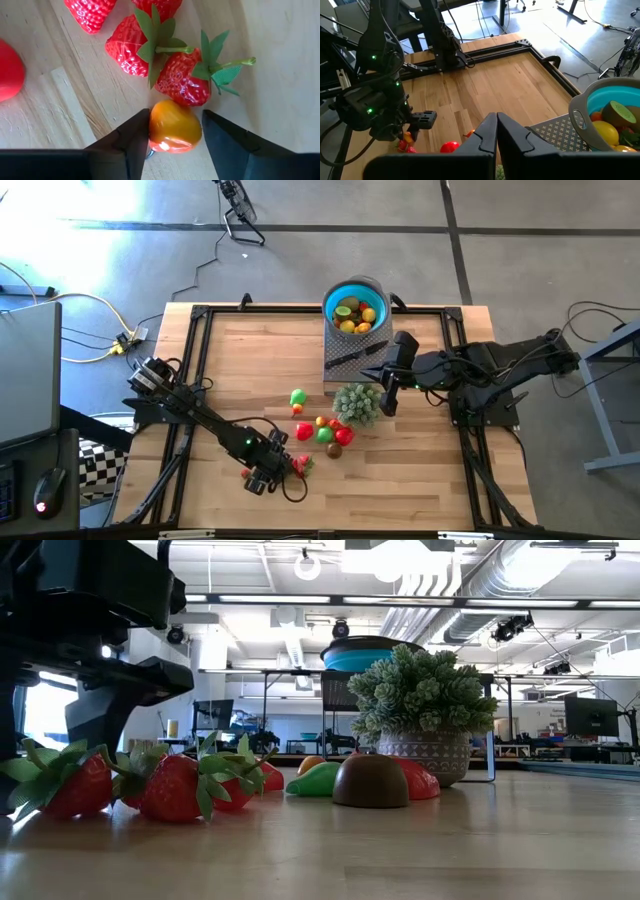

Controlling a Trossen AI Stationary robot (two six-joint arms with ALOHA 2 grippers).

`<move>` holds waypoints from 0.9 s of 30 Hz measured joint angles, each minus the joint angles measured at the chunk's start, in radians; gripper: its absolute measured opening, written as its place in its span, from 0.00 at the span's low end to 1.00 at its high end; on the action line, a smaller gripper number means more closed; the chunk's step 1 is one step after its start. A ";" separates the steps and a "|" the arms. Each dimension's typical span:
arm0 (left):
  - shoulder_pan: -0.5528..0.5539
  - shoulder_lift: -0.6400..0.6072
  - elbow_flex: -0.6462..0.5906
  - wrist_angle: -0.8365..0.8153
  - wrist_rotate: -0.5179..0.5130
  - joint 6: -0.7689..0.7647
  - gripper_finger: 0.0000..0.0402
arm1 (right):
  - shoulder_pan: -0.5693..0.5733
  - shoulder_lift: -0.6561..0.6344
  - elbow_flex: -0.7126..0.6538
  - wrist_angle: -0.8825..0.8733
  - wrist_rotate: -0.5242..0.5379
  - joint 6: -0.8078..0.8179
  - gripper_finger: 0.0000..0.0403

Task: Pick & Place Fruit
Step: Put the orange pear into the blue strainer bowl

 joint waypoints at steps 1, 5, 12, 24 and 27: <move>0.000 0.000 0.000 0.000 0.000 0.000 0.43 | 0.000 0.000 0.000 0.000 0.000 0.000 0.01; 0.000 0.000 0.000 0.000 0.000 0.000 0.39 | 0.000 0.000 0.000 0.000 0.000 0.000 0.01; 0.000 0.000 0.000 0.000 0.008 0.000 0.36 | 0.000 0.000 0.000 0.000 0.000 0.000 0.01; 0.001 -0.006 -0.001 -0.021 0.024 -0.073 0.36 | 0.000 0.000 0.000 0.000 0.000 0.000 0.01; 0.001 -0.015 0.008 -0.090 0.028 -0.078 0.36 | 0.000 0.000 0.000 0.000 0.000 0.000 0.01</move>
